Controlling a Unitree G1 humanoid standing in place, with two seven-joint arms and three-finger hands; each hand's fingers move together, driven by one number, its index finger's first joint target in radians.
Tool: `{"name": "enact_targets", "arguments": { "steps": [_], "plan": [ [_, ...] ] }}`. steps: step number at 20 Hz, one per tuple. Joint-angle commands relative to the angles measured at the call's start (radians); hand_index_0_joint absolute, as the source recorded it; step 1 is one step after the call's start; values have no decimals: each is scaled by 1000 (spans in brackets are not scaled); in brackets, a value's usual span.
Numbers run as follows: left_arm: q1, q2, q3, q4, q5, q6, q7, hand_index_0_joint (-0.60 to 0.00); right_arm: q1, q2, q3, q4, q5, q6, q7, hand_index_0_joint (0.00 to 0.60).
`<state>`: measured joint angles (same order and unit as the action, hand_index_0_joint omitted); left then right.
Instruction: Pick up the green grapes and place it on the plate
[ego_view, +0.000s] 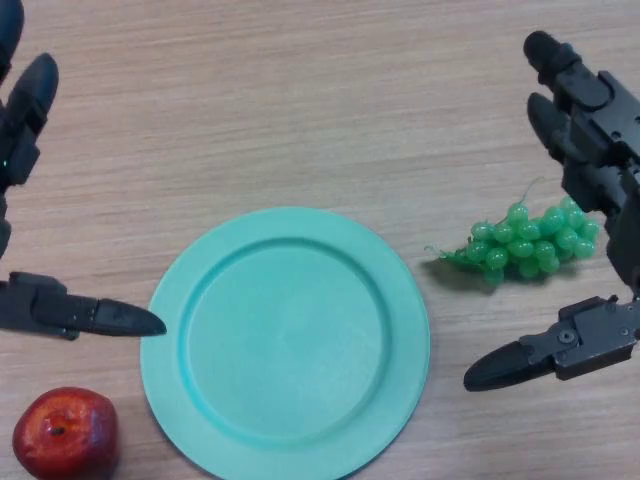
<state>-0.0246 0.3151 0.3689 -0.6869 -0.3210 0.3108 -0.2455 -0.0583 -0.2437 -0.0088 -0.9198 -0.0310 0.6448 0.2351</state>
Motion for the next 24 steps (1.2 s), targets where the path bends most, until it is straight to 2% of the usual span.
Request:
{"name": "enact_targets", "arguments": {
  "steps": [1, 5, 9, 13, 17, 18, 21, 24],
  "plan": [
    [-26, 51, 61, -37, 8, -147, 2, 0, -38, -11, -49, -43, 40, -161, -35, 0],
    [-29, 51, 62, -56, 11, -115, 5, 0, -52, -14, -40, -27, 57, -167, -38, 0],
    [-40, 57, 57, -17, 27, -137, 17, 0, -98, -30, -56, 52, 44, -201, 0, 0],
    [-31, 47, 42, -12, 53, -166, 26, 0, -184, -73, -115, 285, 44, -315, 42, 0],
    [-19, 40, 47, -32, 42, -146, 10, 0, -269, -122, -127, 667, 17, -612, 66, 0],
    [-12, 35, 57, -50, 13, -124, 11, 0, -305, -137, -121, 805, -16, -733, 81, 0],
    [7, 25, 65, -64, -13, -119, 8, 0, -356, -161, -111, 1026, -80, -875, 115, 0],
    [21, 20, 75, -78, -18, -120, 0, 0, -411, -173, -86, 1252, -193, -986, 92, 0]
  ]
}}
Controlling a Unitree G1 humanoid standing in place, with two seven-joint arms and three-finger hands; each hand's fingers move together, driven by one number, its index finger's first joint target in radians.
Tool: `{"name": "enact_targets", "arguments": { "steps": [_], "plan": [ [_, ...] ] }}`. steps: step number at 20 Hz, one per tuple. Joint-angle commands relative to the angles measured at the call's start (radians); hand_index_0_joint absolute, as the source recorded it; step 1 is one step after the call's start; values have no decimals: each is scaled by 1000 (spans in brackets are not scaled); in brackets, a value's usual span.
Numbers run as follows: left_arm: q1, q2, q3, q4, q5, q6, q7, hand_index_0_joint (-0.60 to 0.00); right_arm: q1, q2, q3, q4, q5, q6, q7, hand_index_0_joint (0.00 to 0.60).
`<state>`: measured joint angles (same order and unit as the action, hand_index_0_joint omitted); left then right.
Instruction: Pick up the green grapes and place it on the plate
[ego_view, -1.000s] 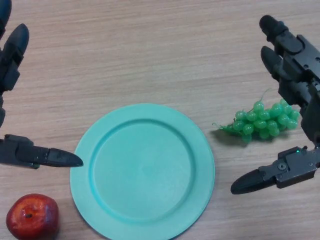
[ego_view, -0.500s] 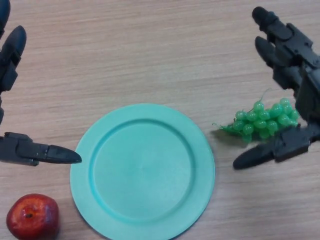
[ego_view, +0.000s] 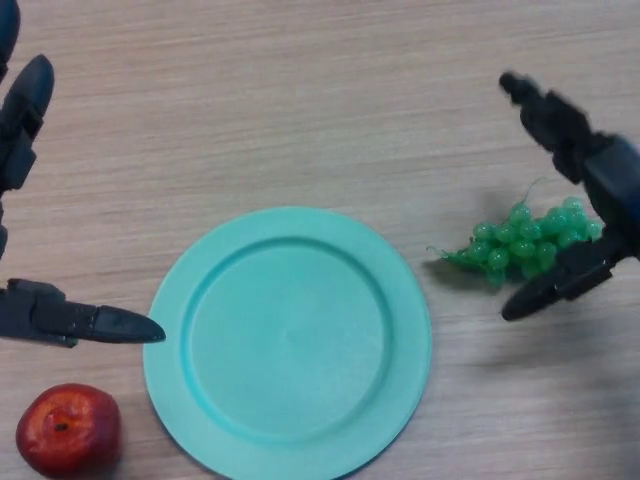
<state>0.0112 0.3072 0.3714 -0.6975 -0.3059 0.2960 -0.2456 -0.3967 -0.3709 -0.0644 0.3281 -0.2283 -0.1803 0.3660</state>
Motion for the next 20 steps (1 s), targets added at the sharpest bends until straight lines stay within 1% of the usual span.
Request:
{"name": "enact_targets", "arguments": {
  "steps": [1, 2, 3, 4, 5, 6, 7, 8, 10, 13, 15, 17, 19, 20],
  "plan": [
    [-14, 26, 74, -70, -31, -109, 1, 0, -83, -44, -26, 43, -12, -181, -45, 0],
    [-11, 22, 78, -74, -34, -116, 1, 0, -99, -44, -20, 102, -36, -208, -51, 0],
    [-11, 22, 79, -75, -35, -116, 1, 0, -101, -44, -18, 111, -40, -212, -53, 51],
    [-10, 22, 81, -75, -37, -116, 1, 0, -108, -45, -14, 133, -57, -227, -62, 200],
    [-9, 21, 82, -74, -39, -118, 1, 0, -116, -46, -9, 155, -77, -242, -72, 300],
    [-6, 19, 83, -73, -41, -122, 0, 0, -134, -47, 0, 203, -124, -273, -93, 450],
    [-1, 17, 85, -74, -45, -124, -2, 0, -149, -52, 9, 248, -179, -307, -122, 550],
    [5, 14, 87, -74, -50, -126, -6, 0, -157, -57, 8, 282, -231, -335, -162, 600],
    [12, 8, 87, -71, -48, -136, -9, 0, -153, -61, 8, 298, -272, -345, -208, 600],
    [16, 8, 94, -70, -56, -134, -13, 0, -149, -68, 5, 291, -303, -338, -238, 600],
    [19, 6, 92, -74, -54, -131, -11, 0, -139, -68, -6, 243, -294, -316, -235, 600],
    [17, 5, 87, -76, -49, -129, -10, 0, -122, -68, -13, 146, -294, -272, -230, 600],
    [17, 6, 90, -76, -56, -132, -16, 0, -96, -55, -16, -6, -293, -183, -196, 600],
    [22, 4, 96, -74, -63, -136, -21, 0, -86, -41, -9, -101, -307, -125, -180, 600]
  ]
}}
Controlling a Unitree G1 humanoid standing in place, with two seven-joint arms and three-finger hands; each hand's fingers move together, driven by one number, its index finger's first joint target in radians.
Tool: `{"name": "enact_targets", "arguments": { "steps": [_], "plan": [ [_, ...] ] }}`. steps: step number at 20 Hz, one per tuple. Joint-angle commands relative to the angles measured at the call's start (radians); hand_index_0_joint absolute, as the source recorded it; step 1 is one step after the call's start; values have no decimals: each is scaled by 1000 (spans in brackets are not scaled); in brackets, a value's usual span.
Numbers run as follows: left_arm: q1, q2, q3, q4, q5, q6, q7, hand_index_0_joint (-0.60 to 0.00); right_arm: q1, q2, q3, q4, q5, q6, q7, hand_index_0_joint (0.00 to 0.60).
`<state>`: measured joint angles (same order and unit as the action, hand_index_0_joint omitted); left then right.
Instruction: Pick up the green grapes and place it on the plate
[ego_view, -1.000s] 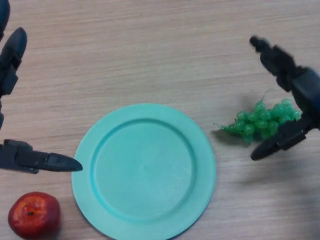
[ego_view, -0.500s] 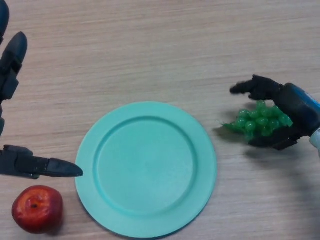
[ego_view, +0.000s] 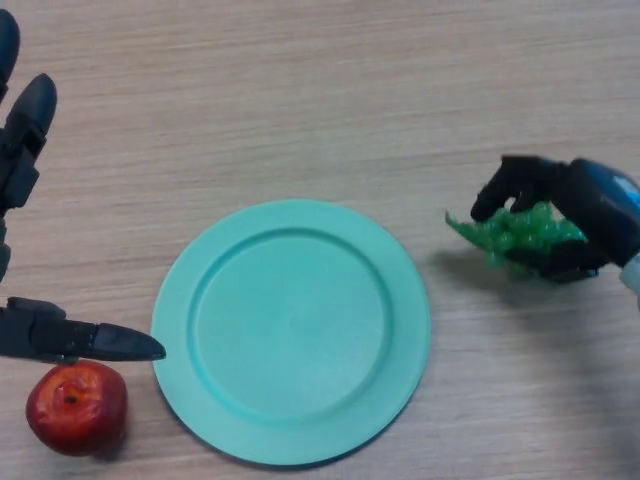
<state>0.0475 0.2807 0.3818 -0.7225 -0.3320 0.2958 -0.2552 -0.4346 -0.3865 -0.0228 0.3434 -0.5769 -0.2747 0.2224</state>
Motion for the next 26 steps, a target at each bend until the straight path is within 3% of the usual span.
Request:
{"name": "enact_targets", "arguments": {
  "steps": [1, 5, 6, 8, 10, 14, 15, 18, 19, 20, 23, 26],
  "plan": [
    [-15, 31, 90, -49, -38, -131, -7, 0, -44, -14, -40, -170, 28, -1, -25, 600],
    [-14, 26, 108, -44, -42, -137, 29, 0, -44, 86, 44, -468, -6, 156, 80, 600],
    [-12, 27, 113, -40, -45, -142, 31, 0, -49, 129, 81, -550, -22, 213, 120, 600],
    [-7, 28, 130, -37, -55, -149, 32, 0, -54, 179, 189, -690, 48, 403, 132, 600],
    [-3, 30, 149, -32, -65, -156, 30, 0, -67, 192, 311, -847, 193, 681, 74, 600],
    [-13, 58, 190, -25, -92, -143, 14, 0, -137, 196, 450, -966, 206, 940, 36, 600],
    [-14, 59, 191, -24, -92, -143, 13, 0, -140, 196, 454, -970, 211, 947, 34, 550],
    [-19, 70, 205, -24, -104, -132, 4, 0, -187, 196, 490, -1009, 284, 1023, -1, 150],
    [-24, 73, 208, -24, -108, -128, 3, 0, -211, 196, 504, -1024, 309, 1051, -19, 50],
    [-32, 76, 203, -30, -107, -129, 8, 0, -233, 196, 513, -1035, 331, 1072, -38, 0],
    [-23, 73, 185, -34, -94, -144, -13, 0, -264, 196, 515, -1056, 365, 1122, -68, 0],
    [-34, 78, 170, -71, -92, -100, 3, 0, -254, 196, 445, -1120, 374, 1134, -56, 0]
  ]
}}
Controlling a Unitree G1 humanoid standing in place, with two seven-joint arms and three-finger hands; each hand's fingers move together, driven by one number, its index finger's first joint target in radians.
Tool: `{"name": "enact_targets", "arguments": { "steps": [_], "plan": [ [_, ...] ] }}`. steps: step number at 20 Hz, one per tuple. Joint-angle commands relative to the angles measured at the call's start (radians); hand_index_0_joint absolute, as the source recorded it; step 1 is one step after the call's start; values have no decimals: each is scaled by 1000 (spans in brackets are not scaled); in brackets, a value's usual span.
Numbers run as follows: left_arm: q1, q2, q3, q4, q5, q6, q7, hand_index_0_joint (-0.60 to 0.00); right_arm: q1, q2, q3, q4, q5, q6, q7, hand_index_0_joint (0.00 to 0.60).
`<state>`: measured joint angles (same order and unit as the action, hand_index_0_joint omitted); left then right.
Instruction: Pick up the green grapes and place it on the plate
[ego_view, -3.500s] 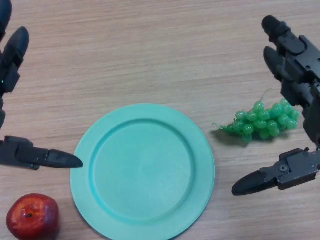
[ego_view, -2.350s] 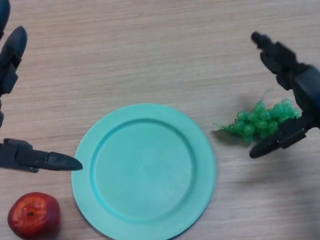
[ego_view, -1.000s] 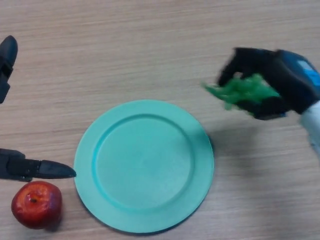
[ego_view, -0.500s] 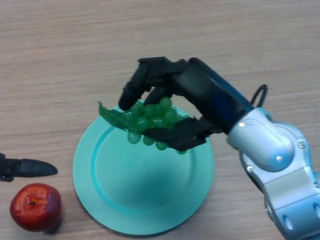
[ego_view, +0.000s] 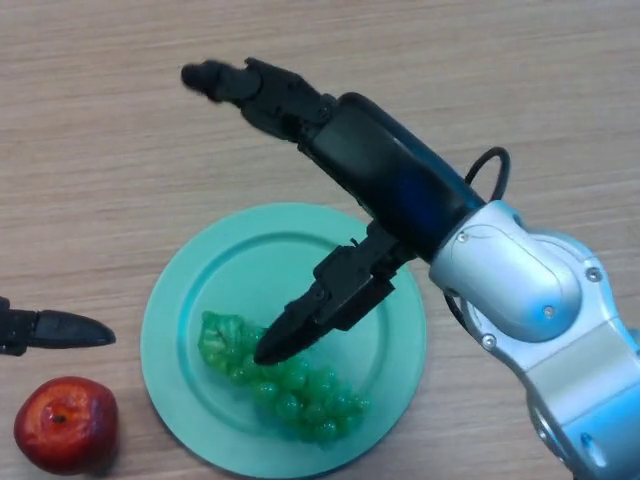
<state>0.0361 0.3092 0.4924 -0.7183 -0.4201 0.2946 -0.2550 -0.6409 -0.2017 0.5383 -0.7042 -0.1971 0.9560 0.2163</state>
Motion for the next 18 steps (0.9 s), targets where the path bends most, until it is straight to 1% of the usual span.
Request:
{"name": "enact_targets", "arguments": {
  "steps": [1, 2, 3, 4, 5, 6, 7, 8, 9, 10, 12, 16, 18],
  "plan": [
    [-24, 50, 56, -86, -7, -87, 6, 0, -39, 12, -142, -87, 8, -100, -55, 0],
    [-25, 49, 46, -107, -11, -67, 8, 0, -1, 12, -209, -136, 44, -103, -62, 0],
    [-24, 46, 43, -115, -14, -61, 7, 0, 25, 12, -247, -160, 76, -110, -69, 0],
    [-20, 40, 39, -127, -19, -54, 2, 0, 84, 12, -340, -214, 163, -121, -93, 0],
    [-18, 37, 36, -131, -14, -53, 1, 0, 119, 12, -378, -227, 187, -154, -91, 0],
    [-8, 27, 29, -147, -6, -54, -5, 0, 214, 3, -450, -242, 212, -253, -44, 0],
    [-5, 22, 22, -154, 0, -55, -10, 0, 263, -9, -477, -235, 221, -316, -19, 0],
    [0, 11, 5, -162, 18, -59, -18, 0, 354, -25, -526, -225, 249, -412, 12, 0],
    [-1, 9, 2, -163, 19, -57, -19, 0, 376, -29, -541, -230, 265, -418, 8, 0],
    [-8, 10, 6, -164, 13, -47, -16, 0, 424, -39, -557, -245, 286, -437, -5, 0],
    [-26, 18, -2, -156, 23, -43, 12, 0, 471, -42, -551, -265, 282, -443, -39, 0],
    [-43, 31, -12, -175, 33, -8, 36, 0, 479, -32, -504, -334, 302, -388, -96, 0],
    [-43, 31, -1, -183, 19, -1, 38, 0, 489, -40, -482, -341, 309, -394, -123, 0]
  ]
}}
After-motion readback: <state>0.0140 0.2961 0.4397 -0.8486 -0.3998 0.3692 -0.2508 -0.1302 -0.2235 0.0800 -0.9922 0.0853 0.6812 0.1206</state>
